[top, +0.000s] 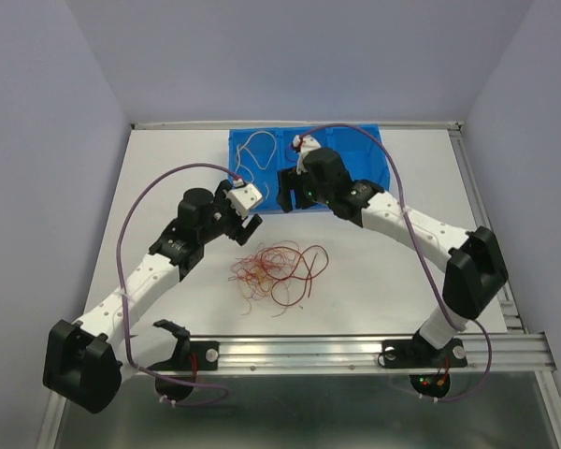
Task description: Untangle the cables
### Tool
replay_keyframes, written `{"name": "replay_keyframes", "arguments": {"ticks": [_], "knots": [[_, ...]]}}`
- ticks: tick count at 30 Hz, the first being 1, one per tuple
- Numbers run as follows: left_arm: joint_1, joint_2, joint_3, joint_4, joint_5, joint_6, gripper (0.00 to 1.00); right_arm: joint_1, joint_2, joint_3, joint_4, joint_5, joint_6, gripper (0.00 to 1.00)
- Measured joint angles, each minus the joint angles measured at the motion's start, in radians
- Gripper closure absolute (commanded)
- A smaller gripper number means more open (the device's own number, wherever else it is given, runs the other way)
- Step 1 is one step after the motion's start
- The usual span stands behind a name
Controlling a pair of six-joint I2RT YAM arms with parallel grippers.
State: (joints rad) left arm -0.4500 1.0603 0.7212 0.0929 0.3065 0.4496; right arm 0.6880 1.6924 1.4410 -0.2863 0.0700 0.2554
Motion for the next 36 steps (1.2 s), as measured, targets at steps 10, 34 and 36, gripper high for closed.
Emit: {"name": "replay_keyframes", "arguments": {"ticks": [10, 34, 36], "knots": [[0.000, -0.104, -0.092, 0.033, 0.009, 0.010, 0.15, 0.065, -0.240, -0.445, 0.014, -0.048, 0.034, 0.27], [0.000, -0.050, -0.108, 0.052, 0.061, 0.039, 0.16, 0.066, 0.023, -0.451, -0.020, 0.180, 0.111, 0.54], [0.000, -0.050, -0.108, 0.052, 0.061, 0.040, 0.16, 0.066, 0.024, -0.450, -0.021, 0.171, 0.110, 0.62]]}}
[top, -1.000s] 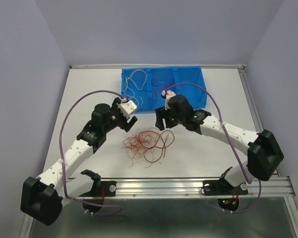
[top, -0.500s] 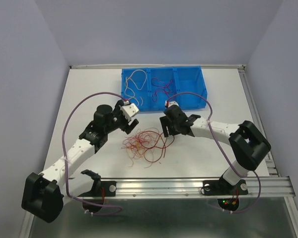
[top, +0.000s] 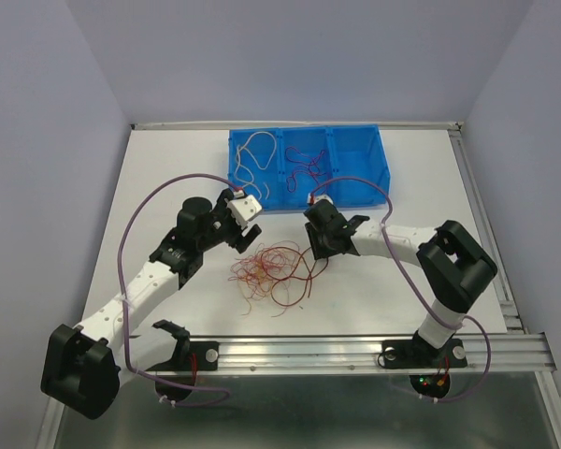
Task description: Untangle the cables
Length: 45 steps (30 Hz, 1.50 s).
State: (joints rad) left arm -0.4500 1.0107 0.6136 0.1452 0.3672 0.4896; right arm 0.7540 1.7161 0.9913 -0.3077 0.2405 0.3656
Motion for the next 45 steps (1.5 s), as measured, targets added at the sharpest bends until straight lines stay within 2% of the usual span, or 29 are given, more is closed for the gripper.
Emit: {"name": "replay_keyframes", "arguments": {"ticks": [1, 2, 4, 5, 13, 15, 21, 26, 36, 45], "knots": [[0.000, 0.000, 0.000, 0.000, 0.000, 0.000, 0.16, 0.000, 0.001, 0.000, -0.002, -0.006, 0.000, 0.65], [0.000, 0.000, 0.000, 0.000, 0.000, 0.000, 0.16, 0.000, 0.002, 0.000, -0.003, -0.013, -0.003, 0.77], [0.000, 0.000, 0.000, 0.000, 0.000, 0.000, 0.16, 0.000, 0.004, 0.001, -0.002, -0.025, -0.004, 0.94], [0.000, 0.000, 0.000, 0.000, 0.000, 0.000, 0.16, 0.000, 0.004, 0.002, -0.002, -0.031, -0.003, 1.00], [0.000, 0.000, 0.000, 0.000, 0.002, 0.000, 0.16, 0.000, -0.031, 0.002, -0.007, -0.044, -0.010, 0.99], [0.000, -0.007, 0.000, -0.002, 0.013, 0.001, 0.16, 0.000, -0.093, -0.007, -0.006, -0.042, -0.012, 1.00], [0.000, -0.064, 0.000, -0.009, 0.103, 0.010, 0.16, 0.000, -0.410, -0.003, 0.019, -0.060, -0.037, 1.00], [0.000, -0.072, 0.000, -0.013, 0.166, 0.019, 0.15, 0.000, -0.518, 0.058, 0.027, -0.093, -0.053, 0.99], [-0.004, -0.013, 0.000, -0.023, 0.205, 0.042, 0.15, 0.000, -0.513, 0.393, -0.001, -0.177, -0.096, 0.99], [-0.007, -0.060, -0.029, -0.016, 0.206, 0.045, 0.15, 0.000, -0.439, 0.738, 0.011, -0.235, -0.117, 0.99]]}}
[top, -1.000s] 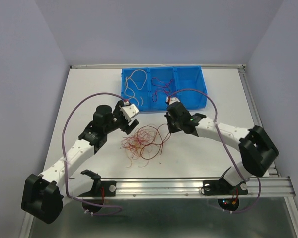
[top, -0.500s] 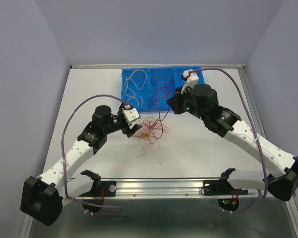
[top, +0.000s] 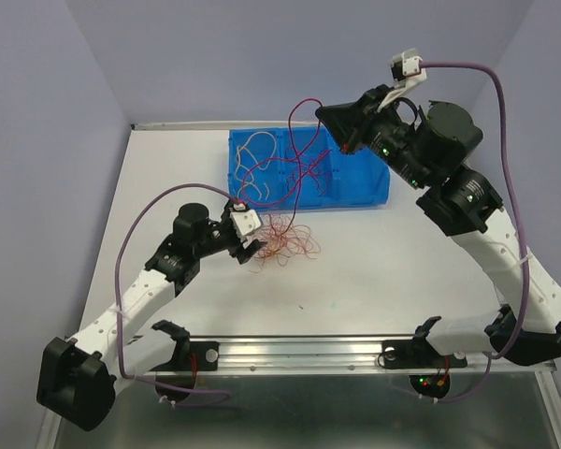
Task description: Untangle the cables
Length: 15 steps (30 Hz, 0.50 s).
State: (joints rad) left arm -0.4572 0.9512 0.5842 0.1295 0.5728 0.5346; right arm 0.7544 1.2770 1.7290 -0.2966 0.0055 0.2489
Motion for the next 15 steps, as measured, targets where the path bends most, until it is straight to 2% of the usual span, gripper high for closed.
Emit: {"name": "replay_keyframes", "arguments": {"ticks": [10, 15], "knots": [[-0.001, -0.038, -0.027, 0.033, -0.028, -0.004, 0.15, 0.000, 0.182, 0.291, 0.003, 0.162, -0.051, 0.99], [-0.001, -0.084, -0.055, 0.072, -0.085, -0.030, 0.16, 0.000, 0.256, 0.411, 0.012, 0.262, -0.090, 0.99]]}}
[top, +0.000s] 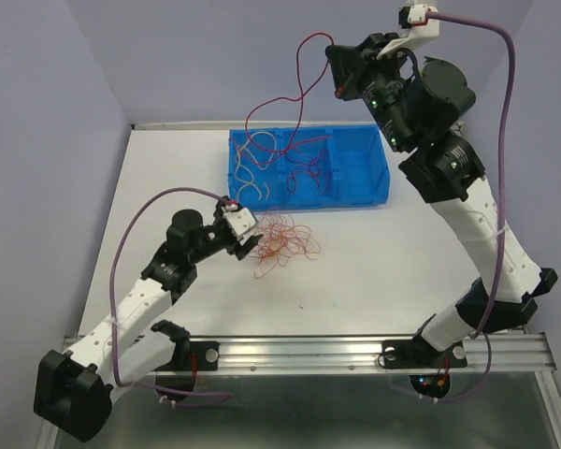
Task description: Untangle the cables
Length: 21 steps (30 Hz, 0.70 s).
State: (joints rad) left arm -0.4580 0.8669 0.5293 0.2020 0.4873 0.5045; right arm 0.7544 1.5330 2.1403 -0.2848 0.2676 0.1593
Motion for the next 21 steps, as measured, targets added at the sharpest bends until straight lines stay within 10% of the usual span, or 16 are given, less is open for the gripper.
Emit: {"name": "replay_keyframes", "arguments": {"ticks": [21], "knots": [[0.161, 0.035, 0.002, 0.124, -0.284, -0.190, 0.18, -0.032, 0.261, 0.137, 0.068, 0.279, -0.198, 1.00]]}}
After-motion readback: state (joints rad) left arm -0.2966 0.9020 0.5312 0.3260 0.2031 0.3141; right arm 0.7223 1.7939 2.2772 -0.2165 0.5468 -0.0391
